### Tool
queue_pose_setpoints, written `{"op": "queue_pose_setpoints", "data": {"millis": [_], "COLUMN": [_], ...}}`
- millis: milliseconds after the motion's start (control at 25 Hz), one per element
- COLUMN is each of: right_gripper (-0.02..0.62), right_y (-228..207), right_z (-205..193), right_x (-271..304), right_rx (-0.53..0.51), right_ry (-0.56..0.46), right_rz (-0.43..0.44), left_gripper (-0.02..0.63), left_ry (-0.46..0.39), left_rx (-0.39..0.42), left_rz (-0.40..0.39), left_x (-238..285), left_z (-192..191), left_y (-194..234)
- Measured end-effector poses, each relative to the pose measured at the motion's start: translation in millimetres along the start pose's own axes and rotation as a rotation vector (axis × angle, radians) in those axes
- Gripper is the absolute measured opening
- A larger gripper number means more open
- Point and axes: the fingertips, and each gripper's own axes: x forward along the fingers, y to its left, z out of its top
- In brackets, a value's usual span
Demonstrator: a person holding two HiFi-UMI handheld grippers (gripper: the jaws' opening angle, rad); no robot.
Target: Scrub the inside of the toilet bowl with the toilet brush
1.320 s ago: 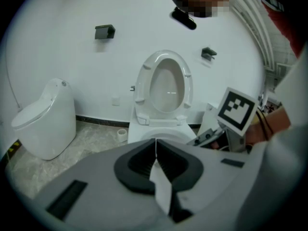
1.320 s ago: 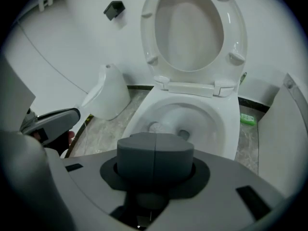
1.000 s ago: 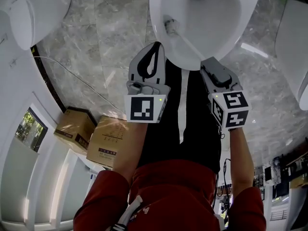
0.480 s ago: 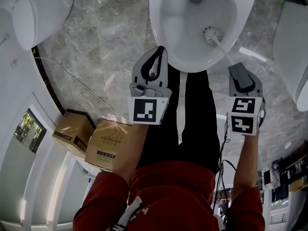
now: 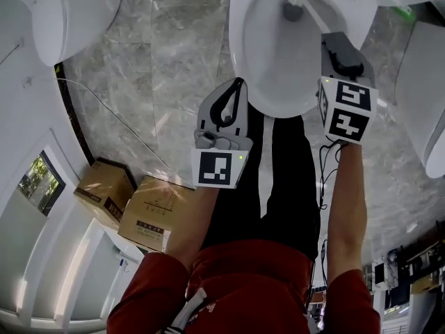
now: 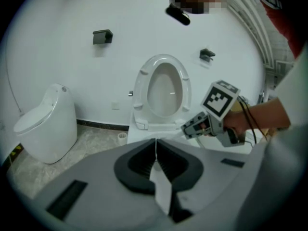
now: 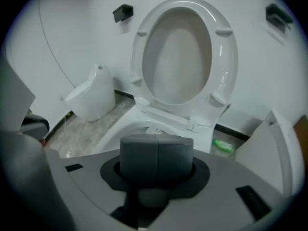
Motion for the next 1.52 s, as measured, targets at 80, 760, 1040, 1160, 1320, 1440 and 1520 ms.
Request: {"op": "queue_pose_setpoints", "data": {"millis": [80, 760, 1040, 1160, 1320, 1440, 1520], "right_gripper": [0.146, 0.146, 0.146, 0.146, 0.146, 0.146, 0.146], "right_y": [33.0, 21.2, -23.9, -29.4, -29.0, -19.9, -9.9], "right_z": [4.1, -93.7, 43.1, 97.6, 148.8, 166.6, 174.4], "right_x": [7.8, -175.5, -318.4, -379.2, -423.4, -427.0, -420.3], "right_rx": [0.02, -0.004, 0.184, 0.133, 0.049, 0.023, 0.01], "right_ry": [-0.007, 0.136, -0.427, -0.694, -0.856, -0.89, -0.877], "right_rz": [0.097, 0.201, 0.211, 0.195, 0.156, 0.156, 0.162], "left_gripper": [-0.002, -0.002, -0.003, -0.002, -0.003, -0.002, -0.002], "left_ry": [0.001, -0.205, -0.378, -0.49, -0.591, -0.615, -0.619], "left_rx": [-0.014, -0.004, 0.012, 0.049, 0.124, 0.144, 0.146], "left_rz": [0.017, 0.067, 0.085, 0.127, 0.19, 0.218, 0.242], "left_x": [-2.1, -77.9, -163.5, -199.8, -234.5, -248.3, -252.9], "left_z": [2.7, 168.5, 276.2, 320.4, 358.0, 362.5, 361.7], "left_y": [4.0, -30.0, -60.5, -61.5, -58.0, -48.9, -37.2]}}
